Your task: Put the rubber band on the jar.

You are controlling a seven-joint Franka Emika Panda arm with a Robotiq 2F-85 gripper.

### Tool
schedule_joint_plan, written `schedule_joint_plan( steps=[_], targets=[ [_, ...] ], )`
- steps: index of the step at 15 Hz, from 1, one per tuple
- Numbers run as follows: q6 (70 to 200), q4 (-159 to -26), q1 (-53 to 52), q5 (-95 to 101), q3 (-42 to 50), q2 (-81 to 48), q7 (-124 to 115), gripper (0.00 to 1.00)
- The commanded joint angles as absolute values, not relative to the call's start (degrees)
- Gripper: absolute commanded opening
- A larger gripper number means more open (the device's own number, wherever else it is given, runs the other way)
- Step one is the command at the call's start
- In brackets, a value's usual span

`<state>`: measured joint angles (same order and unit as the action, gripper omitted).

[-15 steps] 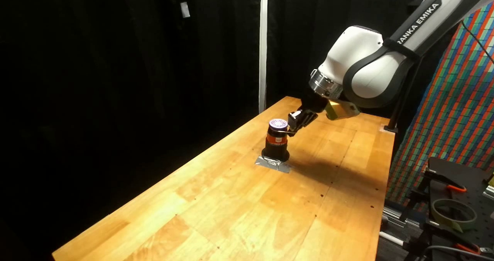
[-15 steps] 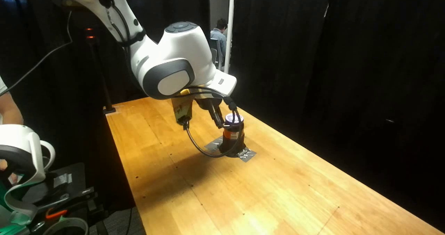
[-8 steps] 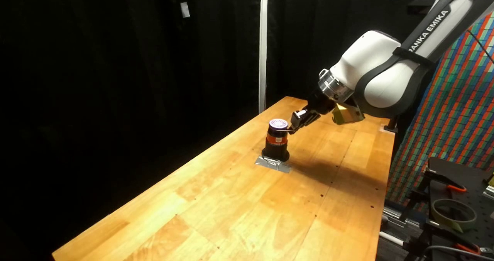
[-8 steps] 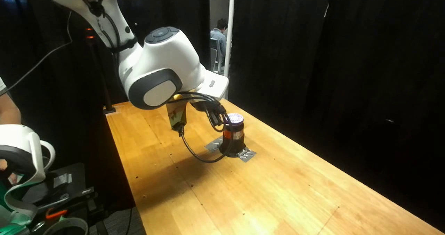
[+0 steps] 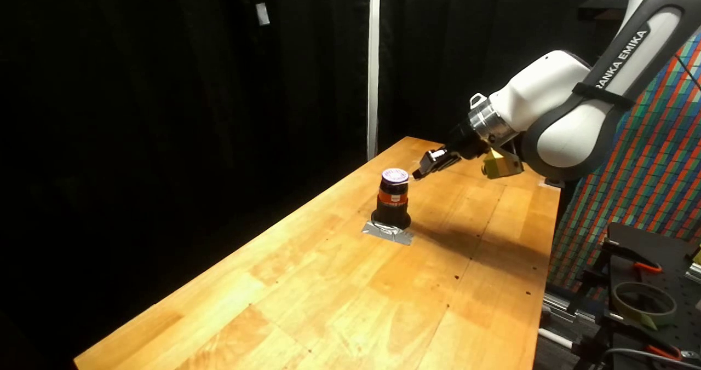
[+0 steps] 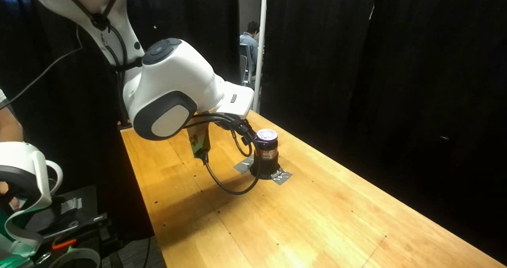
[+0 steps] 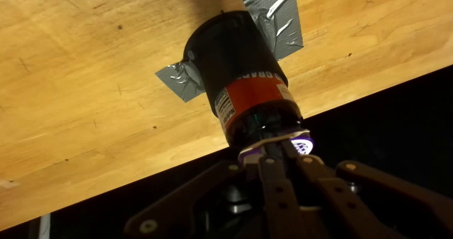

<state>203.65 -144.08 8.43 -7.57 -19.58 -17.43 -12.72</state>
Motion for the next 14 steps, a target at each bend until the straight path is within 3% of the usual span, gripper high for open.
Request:
schedule_joint_plan(
  steps=[1, 9, 10, 11, 12, 14],
  targets=[
    [209.1, -146.7, 11.1, -4.4, -21.6, -16.9, -14.9, 0.09],
    [216.6, -149.9, 16.3, 4.3, -24.7, -16.9, -22.4, 0.10],
    [212.4, -150.0, 18.4, 7.4, -26.1, -16.2, -25.9, 0.35],
    [207.5, -150.0, 21.1, 11.8, -28.0, -16.1, -30.1, 0.35],
    [211.7, -149.1, 16.8, 6.5, -24.9, -17.7, -24.3, 0.14],
    [208.4, -149.1, 19.4, 10.2, -26.6, -17.7, -27.8, 0.30]
  ],
)
